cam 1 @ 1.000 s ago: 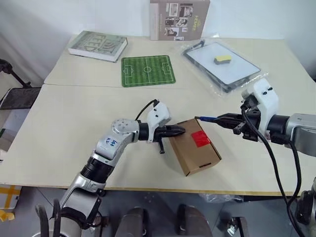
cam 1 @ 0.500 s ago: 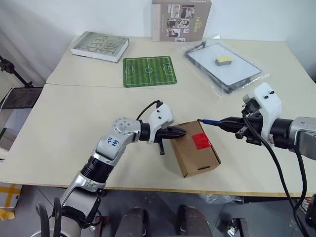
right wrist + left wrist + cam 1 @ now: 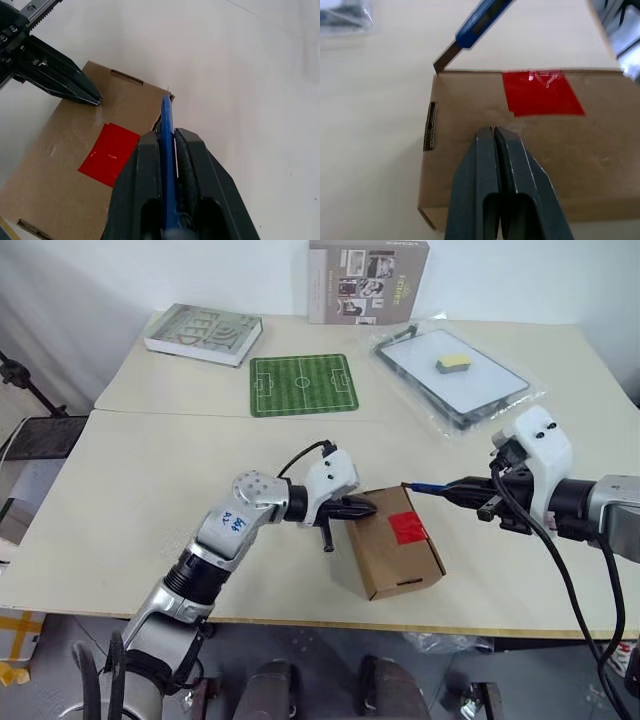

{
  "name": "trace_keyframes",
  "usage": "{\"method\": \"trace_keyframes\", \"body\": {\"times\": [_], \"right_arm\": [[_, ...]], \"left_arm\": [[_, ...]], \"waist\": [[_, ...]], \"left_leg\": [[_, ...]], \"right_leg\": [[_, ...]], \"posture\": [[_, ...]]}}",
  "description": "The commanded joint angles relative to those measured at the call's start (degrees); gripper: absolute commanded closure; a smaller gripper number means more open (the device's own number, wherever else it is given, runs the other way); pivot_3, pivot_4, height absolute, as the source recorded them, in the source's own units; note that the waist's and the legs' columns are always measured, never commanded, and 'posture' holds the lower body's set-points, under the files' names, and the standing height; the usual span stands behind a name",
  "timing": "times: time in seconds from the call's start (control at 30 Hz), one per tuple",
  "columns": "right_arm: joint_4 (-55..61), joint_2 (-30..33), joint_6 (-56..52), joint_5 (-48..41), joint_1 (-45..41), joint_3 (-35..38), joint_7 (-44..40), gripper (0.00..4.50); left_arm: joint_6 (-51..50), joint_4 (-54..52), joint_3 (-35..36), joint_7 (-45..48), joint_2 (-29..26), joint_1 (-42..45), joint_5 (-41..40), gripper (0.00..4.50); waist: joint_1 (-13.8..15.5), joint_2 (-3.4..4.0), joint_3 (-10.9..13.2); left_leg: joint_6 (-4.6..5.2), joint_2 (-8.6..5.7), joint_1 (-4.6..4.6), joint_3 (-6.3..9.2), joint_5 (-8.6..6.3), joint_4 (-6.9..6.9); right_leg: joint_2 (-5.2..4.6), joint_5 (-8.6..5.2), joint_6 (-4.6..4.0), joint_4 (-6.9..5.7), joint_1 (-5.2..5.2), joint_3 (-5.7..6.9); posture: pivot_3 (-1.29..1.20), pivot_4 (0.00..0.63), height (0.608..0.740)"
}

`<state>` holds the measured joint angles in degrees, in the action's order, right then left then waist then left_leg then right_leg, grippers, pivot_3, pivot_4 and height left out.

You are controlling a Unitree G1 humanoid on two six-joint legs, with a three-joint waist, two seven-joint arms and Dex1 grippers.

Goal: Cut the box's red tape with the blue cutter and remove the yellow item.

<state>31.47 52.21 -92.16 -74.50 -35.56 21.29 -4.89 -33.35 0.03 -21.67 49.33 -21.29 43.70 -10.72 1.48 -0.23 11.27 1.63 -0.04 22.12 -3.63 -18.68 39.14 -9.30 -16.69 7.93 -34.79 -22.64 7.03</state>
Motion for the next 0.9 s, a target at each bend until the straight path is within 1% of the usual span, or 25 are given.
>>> {"method": "trace_keyframes", "body": {"times": [0.03, 0.17, 0.27, 0.6, 0.9], "right_arm": [[-0.18, 0.44, 0.84, -0.98, -1.69, -0.68, 0.53, 4.36], [-1.17, 0.56, 1.32, -1.23, -3.17, -2.03, 0.78, 4.36], [-1.69, 1.1, 1.22, -1.5, -3.83, -3.1, 0.52, 4.36], [-1.16, 1.09, 1.1, -3.07, -3.36, -3.81, 2.01, 4.36], [-1.88, 2.95, 3.27, -7.96, -1.64, -1.86, 7.3, 4.36]], "left_arm": [[-8.37, -0.08, -4.17, -0.85, -4.48, -0.77, 5.49, 4.44], [-12.64, -2.28, -5.63, -0.72, -6.66, 0.07, 5.75, 4.44], [-14.67, -3.26, -5.57, -0.96, -6.91, 0.13, 5.12, 4.44], [-12.93, -1.59, -5.67, -2.31, -4.92, 0.96, 5.45, 4.44], [-12.01, -0.66, -6.01, -1.99, -3.86, 1.03, 5.3, 4.44]], "waist": [[-0.32, 0.0, -0.01], [-0.85, 0.0, -0.02], [-0.87, -0.01, -0.03], [-0.73, -0.07, -0.06], [-0.11, -0.1, -0.08]], "left_leg": [[0.0, 0.01, -0.04, 0.0, 0.0, 0.0], [0.02, 0.08, -0.14, -0.04, 0.01, 0.0], [0.02, 0.08, -0.15, -0.04, 0.01, 0.0], [0.04, 0.09, -0.17, -0.05, 0.02, 0.0], [0.11, 0.06, -0.15, -0.07, 0.07, 0.0]], "right_leg": [[0.0, 0.0, 0.0, 0.0, 0.02, -0.01], [0.05, 0.03, -0.05, -0.06, 0.05, -0.07], [0.04, 0.04, -0.06, -0.05, 0.06, -0.11], [0.02, 0.07, -0.08, -0.05, 0.09, -0.12], [-0.02, 0.2, -0.05, 0.08, 0.11, -0.13]], "posture": [[0.0, 0.15, 0.74], [0.0, 0.15, 0.74], [0.0, 0.15, 0.74], [0.0, 0.15, 0.74], [0.0, 0.15, 0.74]]}}
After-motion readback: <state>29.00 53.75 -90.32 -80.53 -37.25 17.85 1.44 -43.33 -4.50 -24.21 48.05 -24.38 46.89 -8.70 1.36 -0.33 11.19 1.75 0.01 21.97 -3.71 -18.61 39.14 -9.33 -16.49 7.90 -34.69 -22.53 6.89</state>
